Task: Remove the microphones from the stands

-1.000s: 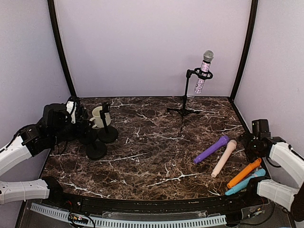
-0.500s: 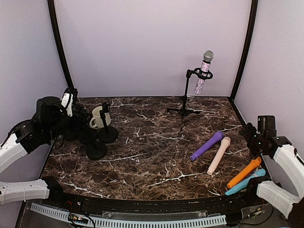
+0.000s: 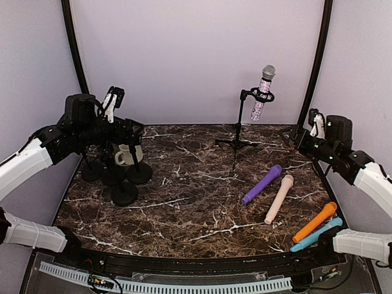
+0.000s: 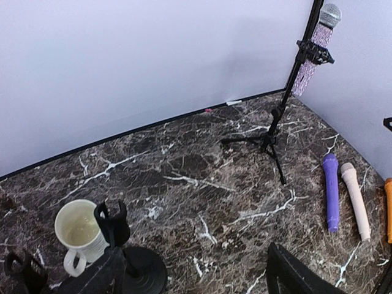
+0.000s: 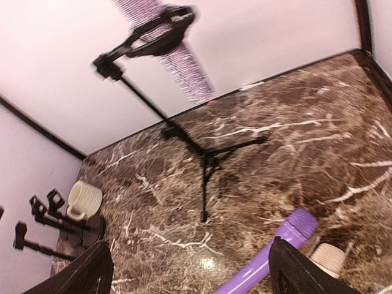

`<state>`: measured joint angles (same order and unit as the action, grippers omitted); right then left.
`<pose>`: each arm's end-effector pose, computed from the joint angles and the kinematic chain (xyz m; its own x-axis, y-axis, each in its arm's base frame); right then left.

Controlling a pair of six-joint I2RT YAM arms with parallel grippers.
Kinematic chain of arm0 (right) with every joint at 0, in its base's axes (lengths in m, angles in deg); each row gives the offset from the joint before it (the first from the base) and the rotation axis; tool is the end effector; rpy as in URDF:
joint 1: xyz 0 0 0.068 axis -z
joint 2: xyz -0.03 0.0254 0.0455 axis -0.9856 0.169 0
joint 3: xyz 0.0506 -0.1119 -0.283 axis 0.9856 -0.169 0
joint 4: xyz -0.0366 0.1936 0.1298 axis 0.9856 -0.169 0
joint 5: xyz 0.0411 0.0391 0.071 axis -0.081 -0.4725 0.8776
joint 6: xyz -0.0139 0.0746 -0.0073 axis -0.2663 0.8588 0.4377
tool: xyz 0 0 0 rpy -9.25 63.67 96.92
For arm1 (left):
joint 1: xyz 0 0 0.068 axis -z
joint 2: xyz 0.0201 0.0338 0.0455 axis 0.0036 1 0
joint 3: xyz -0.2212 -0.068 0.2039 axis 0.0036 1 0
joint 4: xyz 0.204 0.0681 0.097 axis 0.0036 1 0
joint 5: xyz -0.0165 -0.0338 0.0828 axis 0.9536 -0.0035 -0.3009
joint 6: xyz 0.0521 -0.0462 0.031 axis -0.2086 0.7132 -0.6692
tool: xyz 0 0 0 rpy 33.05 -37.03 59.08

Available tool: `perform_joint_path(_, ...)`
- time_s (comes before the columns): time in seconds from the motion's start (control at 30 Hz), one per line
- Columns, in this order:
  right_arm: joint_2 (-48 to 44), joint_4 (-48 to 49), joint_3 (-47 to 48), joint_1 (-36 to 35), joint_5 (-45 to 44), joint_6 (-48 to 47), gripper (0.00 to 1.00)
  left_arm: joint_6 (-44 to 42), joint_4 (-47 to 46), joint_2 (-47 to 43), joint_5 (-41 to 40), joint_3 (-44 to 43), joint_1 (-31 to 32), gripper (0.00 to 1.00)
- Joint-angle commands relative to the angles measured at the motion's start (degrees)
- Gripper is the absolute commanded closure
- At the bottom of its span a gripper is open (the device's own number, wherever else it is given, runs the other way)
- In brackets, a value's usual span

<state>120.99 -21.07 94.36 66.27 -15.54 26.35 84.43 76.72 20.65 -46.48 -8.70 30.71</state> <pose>0.1755 0.0536 0.3347 -0.4731 0.4571 -0.7531 -0.1307 0.8089 0.5732 0.2045 -0.1211 0.3963 -0.2932 0.0454 -0.9550 0.4688 0.8774 -0.1022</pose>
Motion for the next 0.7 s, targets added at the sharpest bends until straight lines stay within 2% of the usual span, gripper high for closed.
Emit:
perform_joint_path(0.0,5.0,9.9,3.5,-10.1,-4.6,-7.1,0.16,2.2,-6.7,2.8,12.3,-4.0,-4.6,0.19)
perform_joint_path(0.1,10.1,14.5,6.5,-14.3,-8.1,-10.1,0.23,3.6,-9.2,4.1,16.9,-4.5,-7.7,0.19)
perform_joint_path(0.23,18.9,20.8,11.5,-15.1,-9.9,-12.3,0.31,2.9,-10.5,3.8,17.1,-3.7,-9.3,0.19)
perform_joint_path(0.47,35.0,28.4,21.5,-15.0,-11.2,-16.2,0.47,-0.2,-7.7,-2.4,12.5,0.7,-9.5,0.19)
perform_joint_path(0.67,46.5,31.3,29.4,-13.8,-13.9,-19.7,0.56,-1.1,-3.7,-7.8,8.4,2.8,-9.8,0.19)
